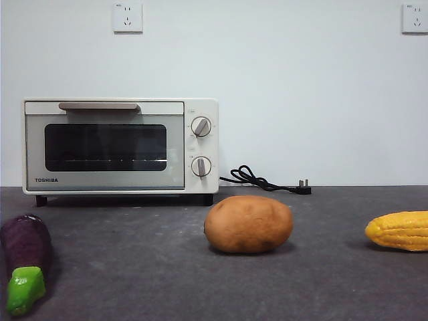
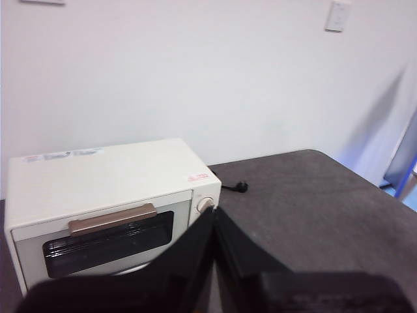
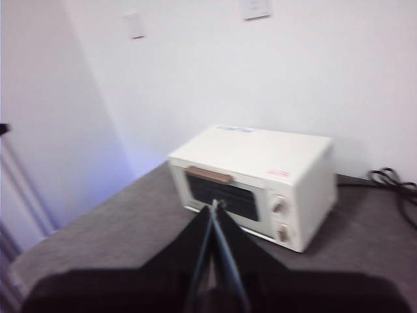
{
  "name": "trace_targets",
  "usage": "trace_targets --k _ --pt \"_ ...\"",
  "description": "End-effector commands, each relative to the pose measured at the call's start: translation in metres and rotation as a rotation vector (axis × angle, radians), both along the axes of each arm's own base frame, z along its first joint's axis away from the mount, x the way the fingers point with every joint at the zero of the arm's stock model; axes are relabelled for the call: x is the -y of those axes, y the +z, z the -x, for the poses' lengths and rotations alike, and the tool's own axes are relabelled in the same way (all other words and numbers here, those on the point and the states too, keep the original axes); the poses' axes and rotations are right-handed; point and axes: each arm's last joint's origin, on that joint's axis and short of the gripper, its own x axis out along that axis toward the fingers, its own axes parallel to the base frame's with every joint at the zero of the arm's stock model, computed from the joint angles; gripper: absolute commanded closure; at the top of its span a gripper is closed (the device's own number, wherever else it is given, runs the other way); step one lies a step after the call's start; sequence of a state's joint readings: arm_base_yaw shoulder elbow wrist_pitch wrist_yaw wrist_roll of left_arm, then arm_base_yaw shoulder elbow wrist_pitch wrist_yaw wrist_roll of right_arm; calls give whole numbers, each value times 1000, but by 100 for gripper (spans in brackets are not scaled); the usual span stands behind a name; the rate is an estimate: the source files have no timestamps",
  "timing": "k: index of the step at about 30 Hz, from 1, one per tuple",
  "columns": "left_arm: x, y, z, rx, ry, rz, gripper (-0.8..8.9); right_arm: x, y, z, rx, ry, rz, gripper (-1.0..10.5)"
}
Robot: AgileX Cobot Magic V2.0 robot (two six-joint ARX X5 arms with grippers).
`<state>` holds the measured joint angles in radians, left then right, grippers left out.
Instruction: Take the eggplant from the table,put the eggplant in the oven
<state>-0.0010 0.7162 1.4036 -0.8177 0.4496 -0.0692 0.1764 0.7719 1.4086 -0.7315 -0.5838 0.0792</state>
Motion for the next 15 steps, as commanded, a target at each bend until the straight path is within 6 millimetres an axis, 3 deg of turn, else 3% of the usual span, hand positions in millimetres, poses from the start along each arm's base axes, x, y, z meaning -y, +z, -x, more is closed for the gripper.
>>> trace_targets --k 1,8,15 --pt "1 6 -1 3 -27 -36 819 -4 11 1 -10 55 12 956" --pt "4 13 -11 -19 -55 -49 819 -23 25 -4 -104 281 31 956" --pt "4 10 -23 -62 -57 -52 819 -48 23 -15 -182 442 66 956"
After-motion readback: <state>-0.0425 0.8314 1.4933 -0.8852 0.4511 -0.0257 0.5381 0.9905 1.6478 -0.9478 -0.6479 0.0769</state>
